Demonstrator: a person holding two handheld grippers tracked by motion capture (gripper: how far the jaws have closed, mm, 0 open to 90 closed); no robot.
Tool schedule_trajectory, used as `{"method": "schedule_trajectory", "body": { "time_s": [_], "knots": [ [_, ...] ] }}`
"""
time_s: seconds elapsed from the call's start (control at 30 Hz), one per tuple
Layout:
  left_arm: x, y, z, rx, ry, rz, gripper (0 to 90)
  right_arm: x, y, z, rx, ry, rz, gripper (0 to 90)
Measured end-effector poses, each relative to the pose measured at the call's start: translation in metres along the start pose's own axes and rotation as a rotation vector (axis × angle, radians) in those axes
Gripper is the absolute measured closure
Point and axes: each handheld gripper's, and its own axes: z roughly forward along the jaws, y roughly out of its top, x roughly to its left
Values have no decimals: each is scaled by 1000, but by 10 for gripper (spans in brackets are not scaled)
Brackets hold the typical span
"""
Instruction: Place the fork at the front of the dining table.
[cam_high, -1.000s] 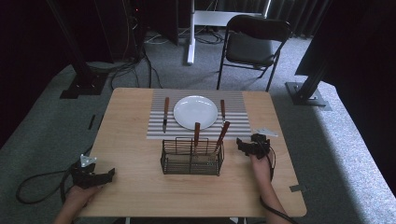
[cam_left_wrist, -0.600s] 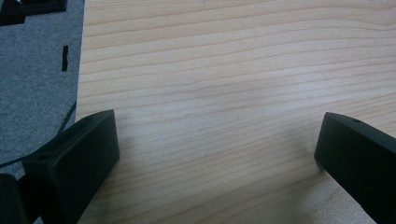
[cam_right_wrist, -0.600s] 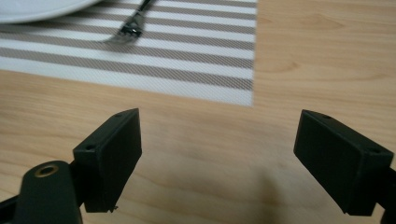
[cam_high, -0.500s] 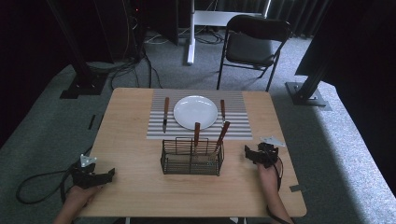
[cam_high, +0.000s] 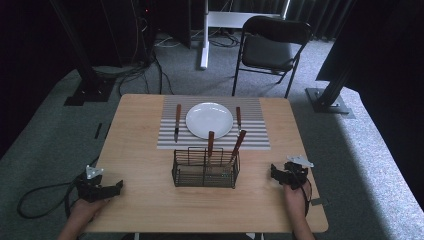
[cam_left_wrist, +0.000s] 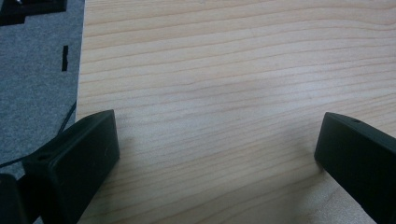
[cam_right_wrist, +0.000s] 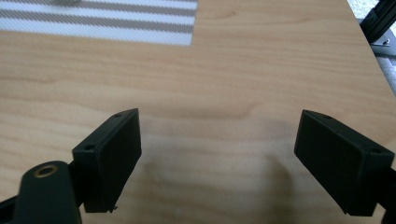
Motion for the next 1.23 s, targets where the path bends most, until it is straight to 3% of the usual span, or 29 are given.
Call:
{"method": "schedule_trajectory", "body": {
  "time_s": [0.37,0.5,0.87,1.23],
  "knots": [
    [0,0,0,0,0,0,0,-8,-18,-19,16,-26,35,143],
    [0,0,0,0,0,0,0,-10,-24,-23,63,-15,49,143],
    [0,0,0,0,0,0,0,-21,-35,-36,64,-82,109,142],
    [0,0,0,0,0,0,0,-22,-35,-36,63,-92,118,142]
  ]
}}
